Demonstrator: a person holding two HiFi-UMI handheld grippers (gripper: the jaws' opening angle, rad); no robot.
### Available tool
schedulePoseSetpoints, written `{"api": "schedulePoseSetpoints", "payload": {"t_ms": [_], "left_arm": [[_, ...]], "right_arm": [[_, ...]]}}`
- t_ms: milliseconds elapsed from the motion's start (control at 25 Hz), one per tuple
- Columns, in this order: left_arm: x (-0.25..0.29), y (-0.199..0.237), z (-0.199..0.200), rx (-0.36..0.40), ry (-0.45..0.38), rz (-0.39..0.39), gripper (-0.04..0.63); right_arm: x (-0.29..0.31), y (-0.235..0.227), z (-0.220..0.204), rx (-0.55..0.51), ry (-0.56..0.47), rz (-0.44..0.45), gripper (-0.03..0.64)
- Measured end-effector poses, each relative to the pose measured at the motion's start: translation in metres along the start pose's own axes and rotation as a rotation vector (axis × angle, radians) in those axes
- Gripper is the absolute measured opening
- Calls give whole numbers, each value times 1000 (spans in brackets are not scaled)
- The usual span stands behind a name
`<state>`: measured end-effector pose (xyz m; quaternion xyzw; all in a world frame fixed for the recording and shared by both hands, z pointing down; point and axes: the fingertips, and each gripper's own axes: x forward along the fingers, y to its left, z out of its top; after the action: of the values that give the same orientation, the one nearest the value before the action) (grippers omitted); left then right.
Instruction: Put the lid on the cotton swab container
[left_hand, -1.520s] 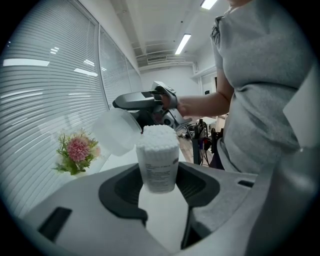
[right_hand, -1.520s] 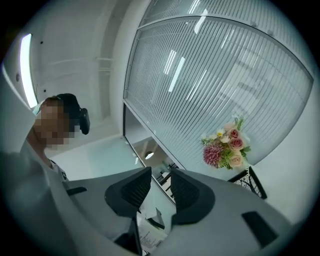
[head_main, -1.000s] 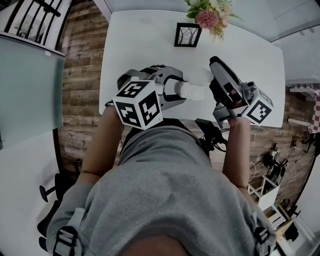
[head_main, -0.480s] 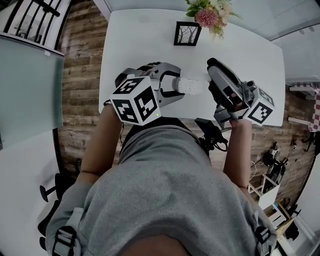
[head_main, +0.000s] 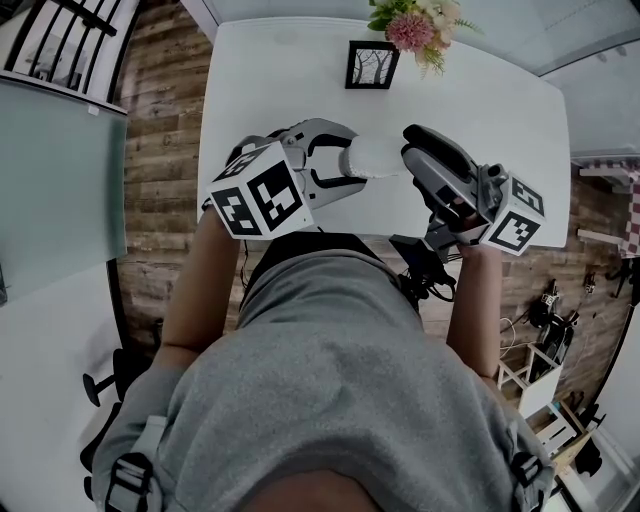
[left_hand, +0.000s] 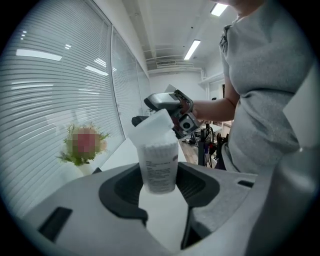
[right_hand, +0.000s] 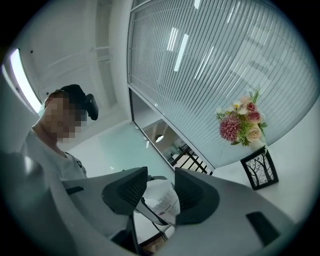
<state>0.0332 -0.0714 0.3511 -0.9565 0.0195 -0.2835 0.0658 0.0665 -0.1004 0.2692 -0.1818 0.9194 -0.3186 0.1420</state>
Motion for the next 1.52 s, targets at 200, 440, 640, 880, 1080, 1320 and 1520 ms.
{"api": "schedulePoseSetpoints", "payload": {"t_ms": [200, 440, 640, 880, 1080, 1320, 1520], "left_arm": [[-3, 5, 4, -30, -32, 11, 201], [-2, 6, 4, -68, -47, 20, 201], [-3, 5, 4, -71, -50, 35, 201], [-2, 7, 2, -61, -40, 63, 199], [-4, 8, 1, -66, -43, 67, 199], [-3, 9, -2, -61, -35, 67, 199], [-1, 10, -9, -32, 2, 79, 199]], "right_arm": [[1, -1, -4, -32, 34, -24, 169], [2, -3, -9, -49, 64, -46, 170], [3, -2, -12, -87, 105, -79, 170], [4, -2, -13, -183, 141, -118, 170], [7, -2, -14, -209, 161, -128, 170], [7, -4, -16, -216, 167, -137, 170], [6, -9, -20, -234, 180, -155, 170]]}}
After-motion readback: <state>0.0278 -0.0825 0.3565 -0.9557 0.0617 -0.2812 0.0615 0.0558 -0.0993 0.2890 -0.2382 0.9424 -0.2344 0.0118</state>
